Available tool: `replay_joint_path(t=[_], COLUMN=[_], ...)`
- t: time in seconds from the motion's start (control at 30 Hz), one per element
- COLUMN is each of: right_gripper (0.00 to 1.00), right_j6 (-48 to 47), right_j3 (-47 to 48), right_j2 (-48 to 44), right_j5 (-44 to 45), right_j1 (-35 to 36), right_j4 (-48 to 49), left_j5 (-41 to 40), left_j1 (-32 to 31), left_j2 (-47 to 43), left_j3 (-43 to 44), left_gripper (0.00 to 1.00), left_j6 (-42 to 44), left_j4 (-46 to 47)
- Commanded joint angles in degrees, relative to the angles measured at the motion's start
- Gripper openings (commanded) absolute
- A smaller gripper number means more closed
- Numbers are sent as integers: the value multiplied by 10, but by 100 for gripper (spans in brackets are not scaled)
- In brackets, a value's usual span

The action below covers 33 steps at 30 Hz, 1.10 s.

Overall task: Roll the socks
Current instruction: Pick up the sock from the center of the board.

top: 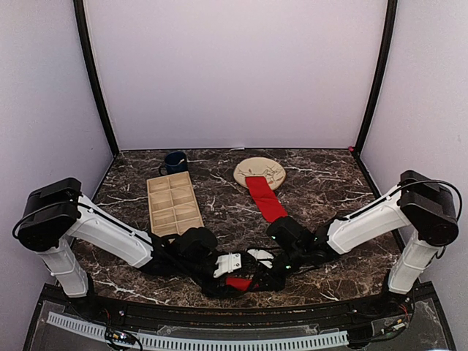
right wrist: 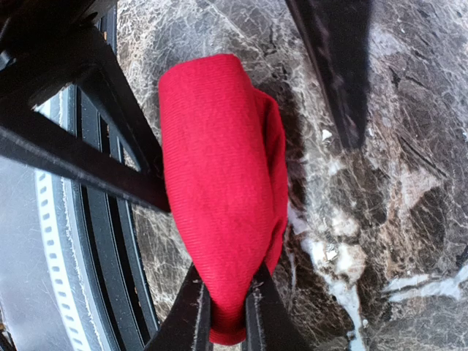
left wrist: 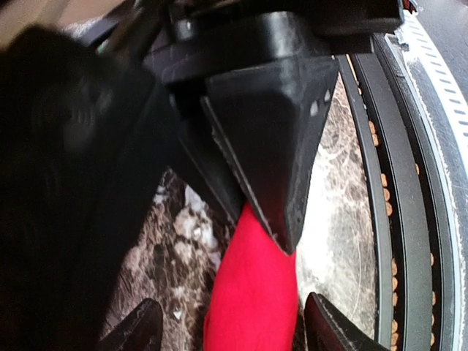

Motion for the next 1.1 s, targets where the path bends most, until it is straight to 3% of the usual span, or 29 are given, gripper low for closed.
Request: replay_joint_path(t=[0.0, 0.57, 0.9, 1.07], right_gripper=[0, 0, 0, 0], right_j6=[4, 14, 14, 16], right_j3=[-13, -3, 0, 1], right_j2=[11, 33, 34, 35], right_j5=[0, -33, -42, -45], right_j1=[1, -4, -11, -15], right_j4=[-1, 4, 1, 0], left_j5=[0, 17, 39, 45], left_j1=[7, 9, 9, 9], left_j2=[-24, -22, -11, -7], left_j3=[-18, -28, -17, -12], left_gripper=[69, 61, 37, 30], left_j6=[-18, -9, -5, -5], left_j4=[-10, 7, -3, -10])
